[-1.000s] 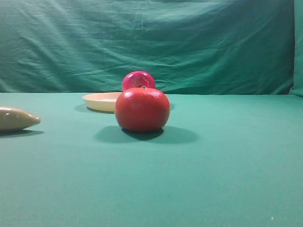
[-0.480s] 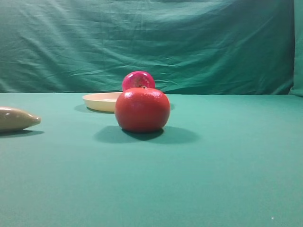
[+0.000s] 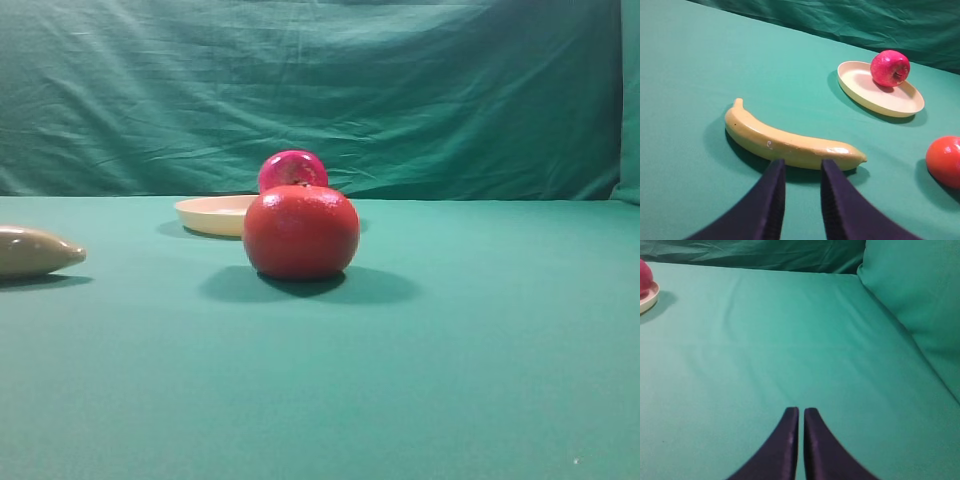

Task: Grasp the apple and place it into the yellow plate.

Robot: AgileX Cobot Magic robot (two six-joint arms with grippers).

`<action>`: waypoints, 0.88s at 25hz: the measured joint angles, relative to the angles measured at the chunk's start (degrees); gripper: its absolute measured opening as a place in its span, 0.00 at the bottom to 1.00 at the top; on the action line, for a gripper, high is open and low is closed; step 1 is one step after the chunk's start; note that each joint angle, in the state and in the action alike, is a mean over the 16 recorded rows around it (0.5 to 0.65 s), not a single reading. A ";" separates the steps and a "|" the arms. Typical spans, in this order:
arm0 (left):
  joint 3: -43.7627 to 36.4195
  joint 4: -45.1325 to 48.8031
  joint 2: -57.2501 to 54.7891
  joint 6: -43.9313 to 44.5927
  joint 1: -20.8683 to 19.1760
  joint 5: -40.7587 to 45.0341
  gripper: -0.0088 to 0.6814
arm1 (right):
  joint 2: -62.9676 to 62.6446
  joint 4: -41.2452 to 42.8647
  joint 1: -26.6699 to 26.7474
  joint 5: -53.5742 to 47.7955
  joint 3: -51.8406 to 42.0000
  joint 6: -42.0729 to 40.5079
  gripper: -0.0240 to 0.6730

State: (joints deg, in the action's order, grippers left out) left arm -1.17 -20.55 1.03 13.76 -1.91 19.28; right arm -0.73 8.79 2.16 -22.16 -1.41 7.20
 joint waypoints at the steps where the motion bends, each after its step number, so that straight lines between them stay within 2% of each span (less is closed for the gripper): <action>1: 0.00 0.00 0.00 0.00 0.00 0.00 0.24 | 0.00 0.00 0.00 -0.01 0.00 -0.01 0.03; 22: 0.00 0.00 0.00 0.00 0.00 0.00 0.24 | 0.00 0.00 0.00 -0.02 0.00 -0.15 0.03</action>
State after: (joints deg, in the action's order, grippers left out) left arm -1.17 -20.55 1.03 13.76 -1.91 19.28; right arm -0.73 8.79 2.16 -22.19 -1.41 7.05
